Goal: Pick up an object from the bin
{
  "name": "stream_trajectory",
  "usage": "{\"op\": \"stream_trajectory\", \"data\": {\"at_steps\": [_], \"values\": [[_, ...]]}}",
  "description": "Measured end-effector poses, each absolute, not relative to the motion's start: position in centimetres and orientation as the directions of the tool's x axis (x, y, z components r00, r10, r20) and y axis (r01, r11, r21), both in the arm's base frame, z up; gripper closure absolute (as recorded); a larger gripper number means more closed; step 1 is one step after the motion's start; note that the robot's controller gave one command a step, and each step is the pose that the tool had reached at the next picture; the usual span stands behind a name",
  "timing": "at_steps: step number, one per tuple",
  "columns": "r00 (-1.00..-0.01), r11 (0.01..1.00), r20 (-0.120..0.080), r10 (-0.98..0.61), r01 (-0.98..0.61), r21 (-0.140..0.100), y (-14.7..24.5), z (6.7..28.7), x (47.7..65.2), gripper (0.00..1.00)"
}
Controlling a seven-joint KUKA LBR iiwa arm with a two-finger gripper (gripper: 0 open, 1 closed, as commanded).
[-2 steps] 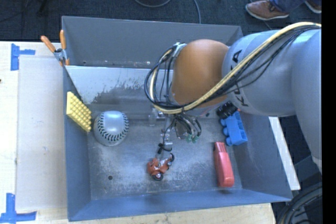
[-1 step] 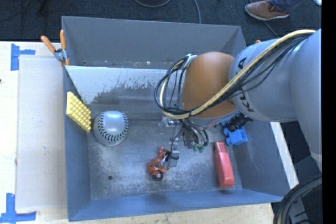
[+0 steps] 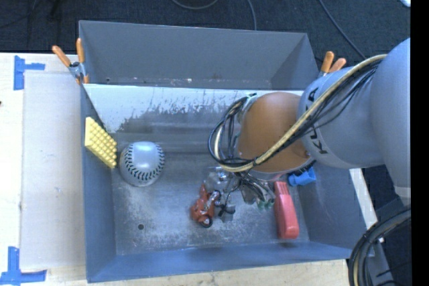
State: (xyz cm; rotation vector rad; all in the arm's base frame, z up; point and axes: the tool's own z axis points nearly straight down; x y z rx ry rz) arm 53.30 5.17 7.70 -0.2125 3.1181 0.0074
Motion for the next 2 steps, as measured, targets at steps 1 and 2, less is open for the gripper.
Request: {"op": "stream_trajectory", "data": {"at_steps": [1,2], "values": [[-0.991,0.991,-0.017,-0.135,-0.135,0.004,5.2,7.7,53.3,1.0],[-0.994,0.994,-0.022,-0.106,-0.106,0.004,5.5,23.3,53.8,1.0]]}}
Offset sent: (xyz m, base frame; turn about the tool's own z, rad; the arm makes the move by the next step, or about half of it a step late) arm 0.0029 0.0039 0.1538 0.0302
